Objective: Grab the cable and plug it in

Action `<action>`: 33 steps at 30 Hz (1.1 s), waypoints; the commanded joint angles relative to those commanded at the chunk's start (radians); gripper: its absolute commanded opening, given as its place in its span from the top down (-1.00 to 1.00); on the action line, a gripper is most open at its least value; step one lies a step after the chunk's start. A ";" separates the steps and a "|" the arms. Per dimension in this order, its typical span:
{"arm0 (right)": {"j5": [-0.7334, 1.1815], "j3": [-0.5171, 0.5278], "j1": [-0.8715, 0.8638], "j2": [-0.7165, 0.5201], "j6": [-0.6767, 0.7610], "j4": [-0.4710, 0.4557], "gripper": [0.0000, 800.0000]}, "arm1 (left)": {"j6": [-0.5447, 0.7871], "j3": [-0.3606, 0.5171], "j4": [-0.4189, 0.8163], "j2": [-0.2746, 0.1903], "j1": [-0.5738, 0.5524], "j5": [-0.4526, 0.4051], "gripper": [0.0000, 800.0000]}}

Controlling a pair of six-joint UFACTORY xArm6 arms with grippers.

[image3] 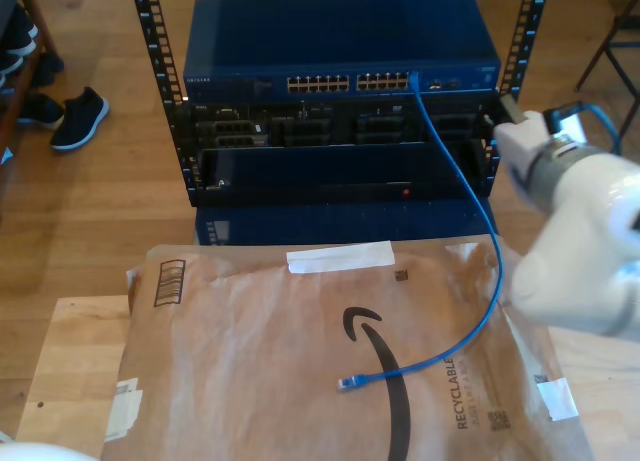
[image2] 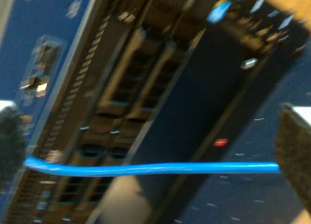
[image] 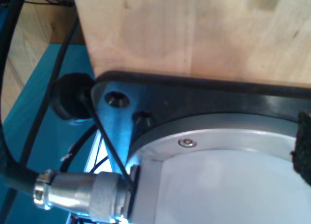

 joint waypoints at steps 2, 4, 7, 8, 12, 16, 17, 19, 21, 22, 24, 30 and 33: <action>0.055 0.000 -0.049 -0.023 -0.002 -0.069 -0.98 | 0.000 0.000 0.000 0.000 0.002 0.000 -1.00; 0.133 -0.009 -0.098 -0.038 -0.002 -0.127 -0.99 | 0.000 0.000 0.000 0.000 0.002 0.000 -1.00; 0.313 -0.043 -0.178 -0.071 -0.002 -0.212 -0.99 | 0.000 0.000 0.000 0.000 0.002 0.000 -1.00; 0.374 -0.052 -0.196 -0.084 -0.002 -0.245 -0.99 | 0.000 0.000 0.000 0.000 0.002 0.000 -1.00; 0.559 -0.055 -0.299 -0.172 -0.002 -0.339 -0.99 | 0.000 -0.002 0.000 0.000 0.002 0.000 -1.00; 0.717 -0.023 -0.387 -0.256 -0.003 -0.402 -0.99 | 0.000 0.000 0.000 0.000 0.002 0.000 -1.00; 0.747 -0.006 -0.416 -0.281 -0.003 -0.413 -0.99 | 0.000 0.000 0.000 0.000 0.000 0.000 -1.00; 0.836 0.029 -0.486 -0.344 -0.008 -0.439 -0.99 | 0.000 -0.002 0.000 0.000 0.002 0.000 -1.00; 0.976 0.063 -0.546 -0.414 -0.023 -0.488 -0.99 | 0.000 0.000 0.000 0.000 0.002 0.000 -1.00; 1.051 0.075 -0.572 -0.446 -0.038 -0.516 -0.99 | 0.000 0.000 0.000 0.000 0.002 0.000 -1.00; 1.178 0.081 -0.631 -0.485 -0.066 -0.549 -0.99 | 0.000 0.000 0.000 0.000 0.002 0.000 -1.00; 1.306 0.232 -0.908 -0.603 -0.253 -0.601 -0.99 | 0.000 0.000 0.000 0.000 0.002 0.000 -1.00; 1.244 0.333 -1.060 -0.664 -0.400 -0.600 -0.99 | 0.000 0.000 0.000 0.000 0.000 0.000 -1.00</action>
